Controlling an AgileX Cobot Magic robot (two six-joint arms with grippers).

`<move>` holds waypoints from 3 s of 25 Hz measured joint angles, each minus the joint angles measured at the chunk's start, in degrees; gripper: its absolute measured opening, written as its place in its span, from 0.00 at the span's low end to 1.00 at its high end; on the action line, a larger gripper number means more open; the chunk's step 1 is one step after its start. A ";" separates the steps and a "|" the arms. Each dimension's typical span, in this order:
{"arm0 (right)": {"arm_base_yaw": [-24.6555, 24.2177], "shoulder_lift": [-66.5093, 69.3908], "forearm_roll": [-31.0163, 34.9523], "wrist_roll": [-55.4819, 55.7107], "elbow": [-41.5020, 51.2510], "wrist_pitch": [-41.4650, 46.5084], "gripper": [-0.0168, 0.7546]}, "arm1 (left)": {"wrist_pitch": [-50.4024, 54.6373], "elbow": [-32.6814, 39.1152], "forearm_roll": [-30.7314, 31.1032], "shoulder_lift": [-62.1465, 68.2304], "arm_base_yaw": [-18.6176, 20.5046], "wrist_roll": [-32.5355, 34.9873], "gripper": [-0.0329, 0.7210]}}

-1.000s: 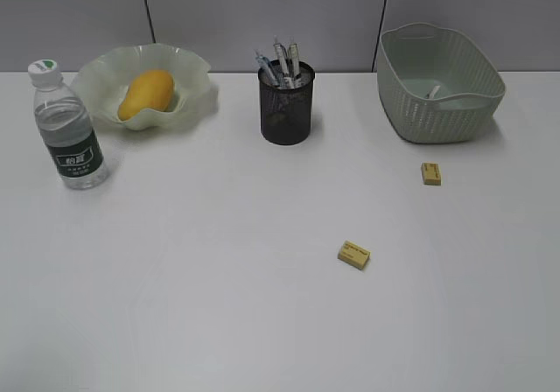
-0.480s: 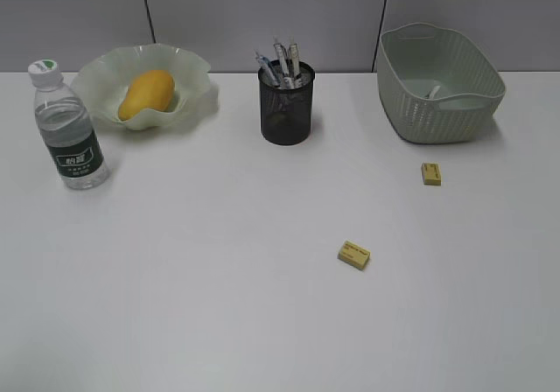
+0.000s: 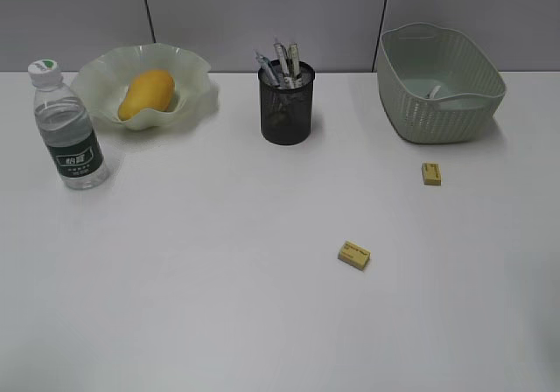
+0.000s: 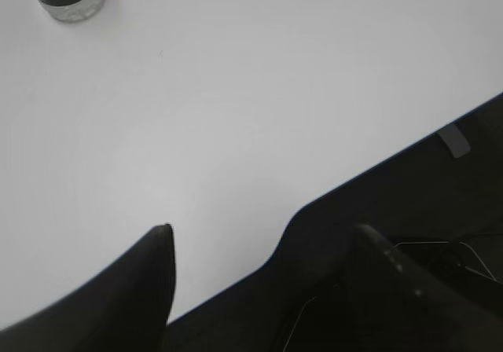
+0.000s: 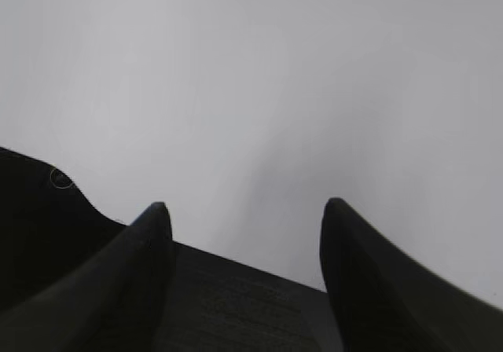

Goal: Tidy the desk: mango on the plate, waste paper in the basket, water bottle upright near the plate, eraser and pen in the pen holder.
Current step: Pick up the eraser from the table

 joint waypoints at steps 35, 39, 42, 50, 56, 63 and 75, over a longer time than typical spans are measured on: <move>-10.13 60.56 3.46 10.26 -40.04 -11.91 0.64 | -0.07 0.05 0.02 0.00 0.00 0.00 0.70; -11.86 64.88 3.41 10.32 -42.56 -11.54 0.64 | -0.07 0.05 0.02 0.00 0.00 0.00 0.70; -12.90 66.77 3.35 10.20 -43.52 -11.54 0.64 | -0.07 0.05 0.02 0.00 0.00 0.00 0.70; -14.03 69.45 4.20 8.85 -43.97 -14.56 0.64 | -0.07 0.05 0.02 0.00 0.00 0.00 0.70; -14.03 70.85 5.41 8.73 -44.02 -17.12 0.64 | -0.07 0.05 0.02 0.00 0.00 0.00 0.70; -14.03 72.84 5.95 8.73 -44.08 -18.43 0.62 | -0.07 0.05 0.02 0.00 0.00 0.00 0.70; -14.03 73.17 6.14 8.68 -44.46 -18.72 0.31 | -0.07 0.05 0.02 0.00 0.00 0.00 0.70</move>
